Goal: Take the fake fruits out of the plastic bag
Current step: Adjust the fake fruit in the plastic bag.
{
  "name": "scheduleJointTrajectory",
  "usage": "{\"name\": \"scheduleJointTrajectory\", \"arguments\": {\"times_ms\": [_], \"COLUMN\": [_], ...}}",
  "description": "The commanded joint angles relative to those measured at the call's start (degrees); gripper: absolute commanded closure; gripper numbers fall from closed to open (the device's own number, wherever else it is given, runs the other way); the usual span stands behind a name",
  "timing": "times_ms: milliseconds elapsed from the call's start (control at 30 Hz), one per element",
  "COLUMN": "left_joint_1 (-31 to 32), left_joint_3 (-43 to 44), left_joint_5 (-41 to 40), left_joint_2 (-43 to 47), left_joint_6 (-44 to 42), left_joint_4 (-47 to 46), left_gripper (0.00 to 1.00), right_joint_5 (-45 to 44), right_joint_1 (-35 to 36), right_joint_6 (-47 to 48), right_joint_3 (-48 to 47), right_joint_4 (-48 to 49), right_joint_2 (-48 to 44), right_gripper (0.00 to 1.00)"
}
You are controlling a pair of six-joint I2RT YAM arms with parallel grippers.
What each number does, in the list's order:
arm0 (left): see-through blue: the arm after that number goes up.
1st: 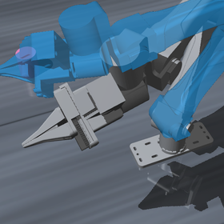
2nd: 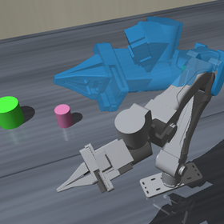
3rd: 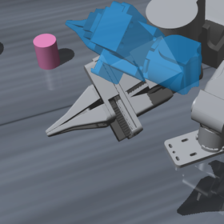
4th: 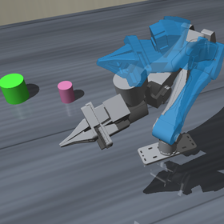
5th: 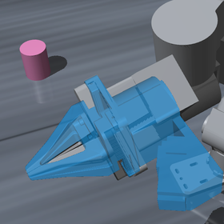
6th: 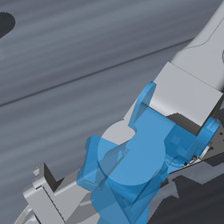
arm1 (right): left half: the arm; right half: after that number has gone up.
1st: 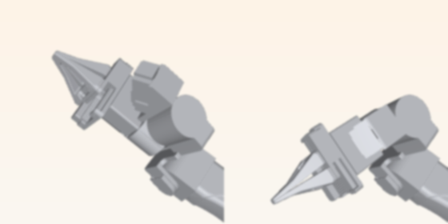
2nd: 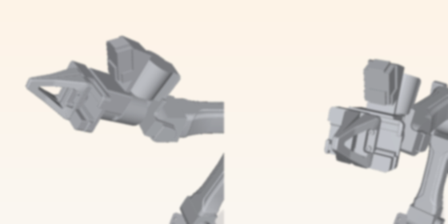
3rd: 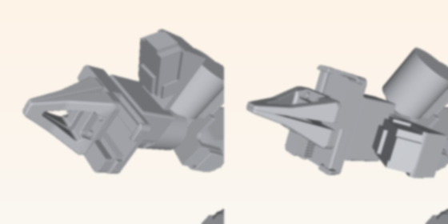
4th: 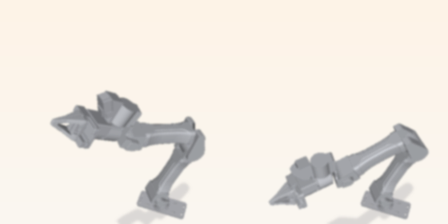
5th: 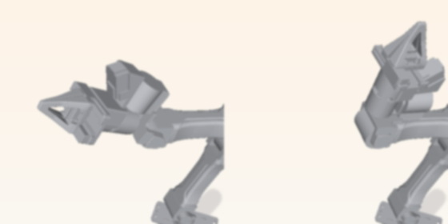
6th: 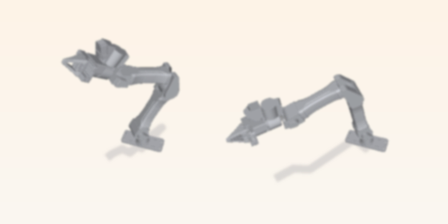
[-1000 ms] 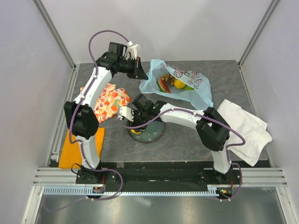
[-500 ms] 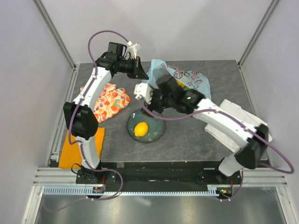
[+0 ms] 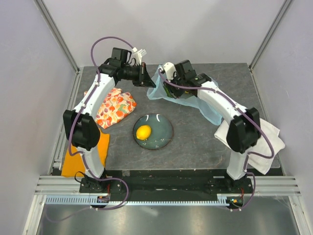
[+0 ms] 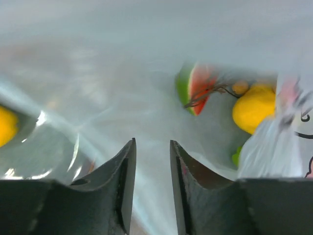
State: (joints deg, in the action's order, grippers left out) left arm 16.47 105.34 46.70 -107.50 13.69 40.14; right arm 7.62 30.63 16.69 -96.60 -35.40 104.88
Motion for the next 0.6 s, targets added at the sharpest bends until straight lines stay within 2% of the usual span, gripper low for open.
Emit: {"name": "scheduleJointTrajectory", "arguments": {"times_ms": [0,67,233,300,333,433,567], "left_joint_1": [-0.2,-0.1,0.6,0.8,1.3,2.2,2.8], "left_joint_3": [-1.5,-2.5,-4.3,-4.6,-4.9,-4.5,-5.3], "left_joint_5": [1.2,0.9,-0.6,-1.8,-2.1,-2.9,-2.4], "left_joint_2": [2.7,2.5,2.6,2.7,2.8,3.0,2.3], "left_joint_6": [-0.9,-2.2,-4.7,-5.0,-5.6,-7.2,-7.1], "left_joint_4": [0.0,0.4,1.6,1.8,1.9,2.7,3.0], "left_gripper": [0.98,0.98,0.98,0.99,0.98,0.98,0.98], "right_joint_5": [-3.7,-4.2,-5.8,-5.2,-5.1,-3.2,-0.5], "right_joint_1": [-2.9,-4.6,-5.4,-5.2,-5.3,-5.2,-5.1], "right_joint_6": [-4.6,-5.1,-5.3,-5.6,-5.7,-6.1,-6.2], "right_joint_3": [-8.4,-8.9,-10.9,-13.6,-14.6,-18.4,-21.4], "right_joint_4": [1.6,3.2,5.6,5.6,5.8,6.0,6.8], "right_joint_2": [7.3,10.8,18.6,21.0,23.0,26.5,29.0], "right_gripper": [0.62,0.65,0.66,0.62,0.55,0.45,0.4]}}
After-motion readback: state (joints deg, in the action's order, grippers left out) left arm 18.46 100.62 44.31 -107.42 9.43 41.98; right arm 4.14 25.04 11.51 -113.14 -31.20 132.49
